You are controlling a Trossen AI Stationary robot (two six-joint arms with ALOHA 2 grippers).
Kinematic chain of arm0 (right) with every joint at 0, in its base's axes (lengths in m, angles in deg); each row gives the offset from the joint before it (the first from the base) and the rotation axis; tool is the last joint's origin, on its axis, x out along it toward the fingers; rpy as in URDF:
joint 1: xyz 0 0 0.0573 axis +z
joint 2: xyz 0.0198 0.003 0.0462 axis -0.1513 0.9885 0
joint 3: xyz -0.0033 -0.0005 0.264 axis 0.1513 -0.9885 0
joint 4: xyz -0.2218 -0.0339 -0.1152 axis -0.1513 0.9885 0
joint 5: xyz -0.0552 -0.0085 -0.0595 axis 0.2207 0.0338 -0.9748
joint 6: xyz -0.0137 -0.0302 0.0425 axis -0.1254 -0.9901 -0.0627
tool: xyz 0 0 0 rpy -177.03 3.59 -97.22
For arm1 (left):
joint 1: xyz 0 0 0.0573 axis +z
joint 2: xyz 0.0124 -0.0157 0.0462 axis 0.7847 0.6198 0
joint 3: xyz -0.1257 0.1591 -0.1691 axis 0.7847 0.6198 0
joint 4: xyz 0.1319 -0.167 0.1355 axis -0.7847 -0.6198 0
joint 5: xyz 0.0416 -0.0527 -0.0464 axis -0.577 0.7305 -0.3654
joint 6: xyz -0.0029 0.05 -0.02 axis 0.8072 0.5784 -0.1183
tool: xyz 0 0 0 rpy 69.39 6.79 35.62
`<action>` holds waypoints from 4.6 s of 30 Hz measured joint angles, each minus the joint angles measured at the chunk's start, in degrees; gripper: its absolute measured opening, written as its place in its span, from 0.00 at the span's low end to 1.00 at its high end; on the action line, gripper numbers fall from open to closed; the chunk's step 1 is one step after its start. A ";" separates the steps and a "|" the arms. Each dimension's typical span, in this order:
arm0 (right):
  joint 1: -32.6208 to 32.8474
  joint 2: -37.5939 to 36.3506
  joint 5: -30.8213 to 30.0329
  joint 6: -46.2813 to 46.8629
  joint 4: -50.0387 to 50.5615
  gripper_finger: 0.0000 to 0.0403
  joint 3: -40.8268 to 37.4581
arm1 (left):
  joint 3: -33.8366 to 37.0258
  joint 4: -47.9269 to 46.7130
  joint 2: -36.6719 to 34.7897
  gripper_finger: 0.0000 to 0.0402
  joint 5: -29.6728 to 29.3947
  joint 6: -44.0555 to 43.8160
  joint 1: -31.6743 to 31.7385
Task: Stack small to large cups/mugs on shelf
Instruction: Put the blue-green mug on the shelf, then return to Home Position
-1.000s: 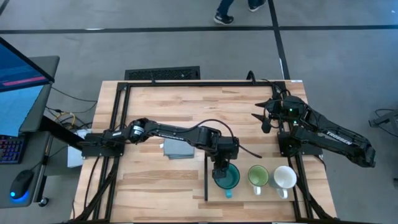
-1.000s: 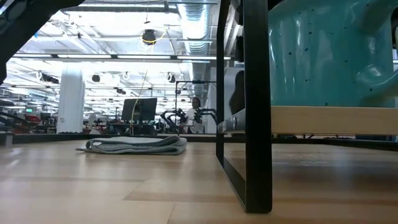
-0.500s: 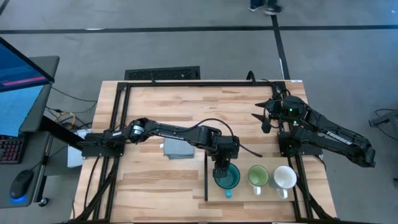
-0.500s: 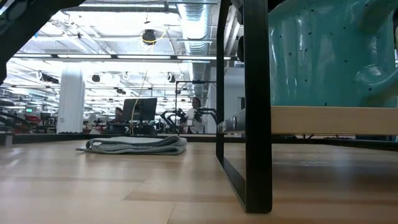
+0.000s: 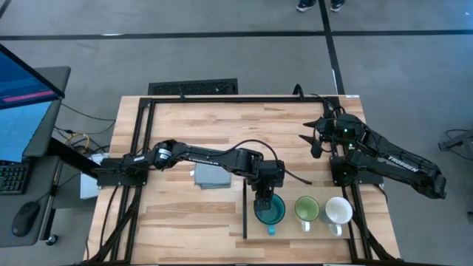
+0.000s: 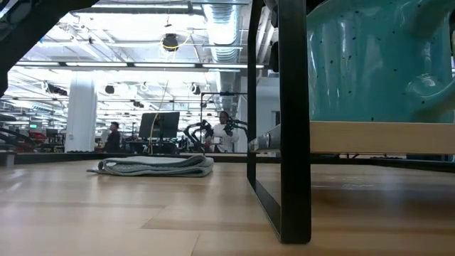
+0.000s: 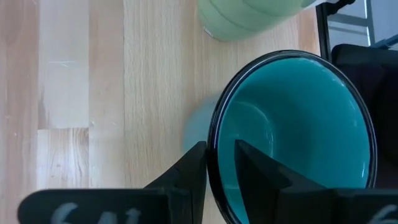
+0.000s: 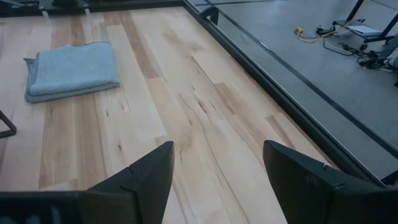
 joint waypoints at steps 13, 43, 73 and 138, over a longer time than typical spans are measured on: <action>0.00 0.00 0.01 0.00 0.02 0.67 0.00 | 0.00 0.51 0.00 0.19 1.33 0.13 0.17; 0.00 0.00 0.17 0.06 0.15 0.67 0.00 | -1.97 -3.78 -15.85 0.56 -14.14 11.87 2.66; 0.04 -0.50 2.08 -1.43 -1.16 0.67 0.00 | -1.90 -13.13 -38.18 0.56 -30.00 23.38 4.27; -14.97 -8.68 41.64 -2.79 -32.30 0.67 -18.00 | 120.87 42.92 -134.91 0.56 -31.28 30.12 8.38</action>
